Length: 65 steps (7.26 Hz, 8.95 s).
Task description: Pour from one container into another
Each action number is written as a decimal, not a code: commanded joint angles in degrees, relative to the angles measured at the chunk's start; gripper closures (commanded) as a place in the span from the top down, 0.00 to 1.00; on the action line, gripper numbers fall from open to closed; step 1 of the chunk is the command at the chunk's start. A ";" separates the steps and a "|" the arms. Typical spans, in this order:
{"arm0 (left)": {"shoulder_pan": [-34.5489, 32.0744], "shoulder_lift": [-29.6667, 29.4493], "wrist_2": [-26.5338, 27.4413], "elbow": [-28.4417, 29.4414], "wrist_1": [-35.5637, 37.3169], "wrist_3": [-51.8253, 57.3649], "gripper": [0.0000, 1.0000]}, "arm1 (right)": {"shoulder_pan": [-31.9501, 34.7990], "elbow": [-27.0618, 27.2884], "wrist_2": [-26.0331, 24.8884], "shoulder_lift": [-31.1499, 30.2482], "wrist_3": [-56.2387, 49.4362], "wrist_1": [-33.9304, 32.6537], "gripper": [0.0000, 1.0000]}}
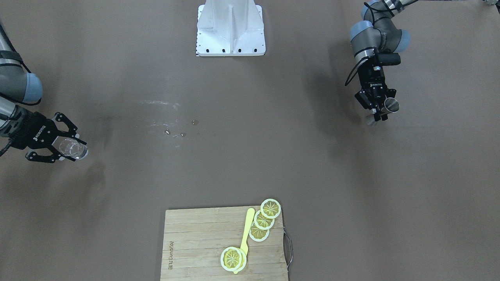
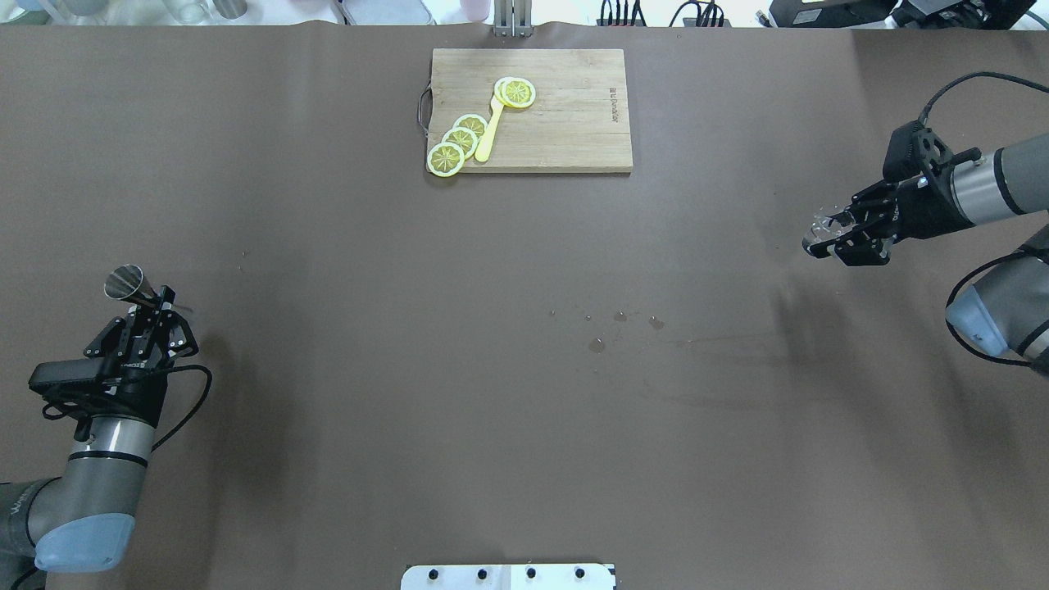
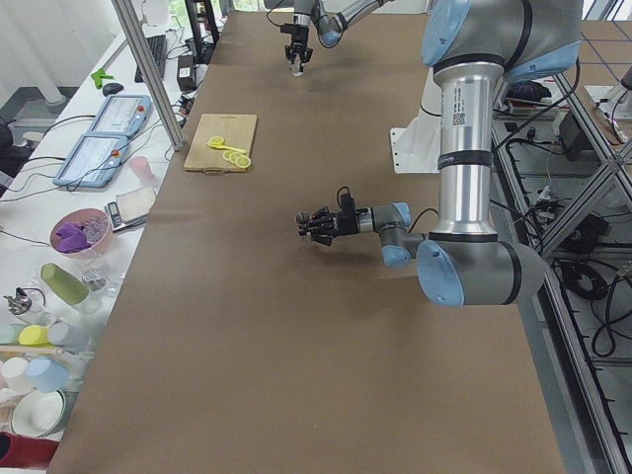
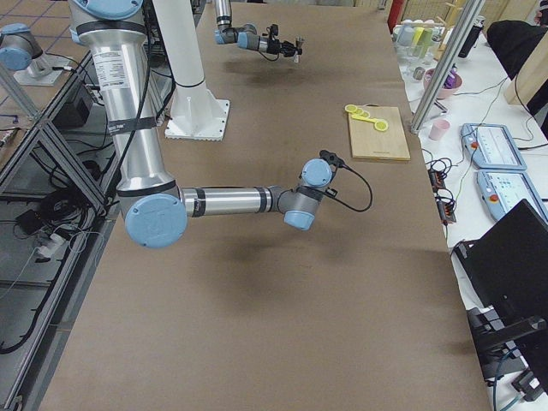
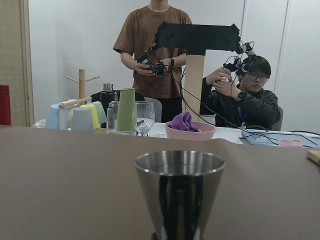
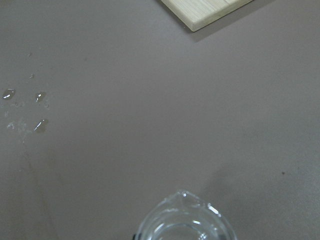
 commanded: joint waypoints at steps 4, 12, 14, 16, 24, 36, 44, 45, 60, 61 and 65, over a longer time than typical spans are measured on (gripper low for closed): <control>-2.17 -11.31 -6.24 -1.99 0.93 17.79 0.00 | 0.19 6.98 -0.92 0.92 -0.61 -5.86 0.00; -17.11 -31.72 -48.22 -1.03 0.66 61.63 0.00 | -8.51 30.64 -11.01 12.07 -10.19 -57.53 0.00; -21.41 -35.75 -62.11 4.47 -3.27 70.77 0.00 | -9.91 30.83 -13.30 13.22 -10.37 -59.25 0.00; -25.72 -40.67 -74.94 14.57 -10.55 75.73 0.00 | -11.32 30.66 -13.84 14.89 -10.37 -62.32 0.00; -21.89 -51.07 -88.89 28.06 -30.60 81.38 0.00 | -13.08 28.82 -15.25 19.46 -13.96 -70.22 0.00; -18.19 -54.23 -84.50 36.50 -40.82 80.76 0.00 | -17.39 30.04 -15.16 24.48 -14.41 -83.33 0.00; -18.01 -54.41 -84.50 36.50 -41.26 79.79 0.00 | -18.10 29.25 -17.18 29.05 -18.28 -94.67 0.00; -17.84 -54.41 -84.50 36.50 -41.26 79.79 0.00 | -18.10 28.47 -17.36 29.83 -18.37 -94.94 0.00; -17.13 -54.32 -84.41 36.41 -42.49 79.79 0.00 | -18.97 24.60 -19.03 36.08 -20.13 -106.36 0.00; -17.13 -54.32 -84.41 36.41 -42.49 79.79 0.00 | -18.97 24.33 -19.11 36.25 -20.13 -106.45 0.00; -17.13 -54.32 -84.41 36.41 -42.76 79.79 0.00 | -19.15 22.22 -19.55 37.57 -21.44 -106.54 0.00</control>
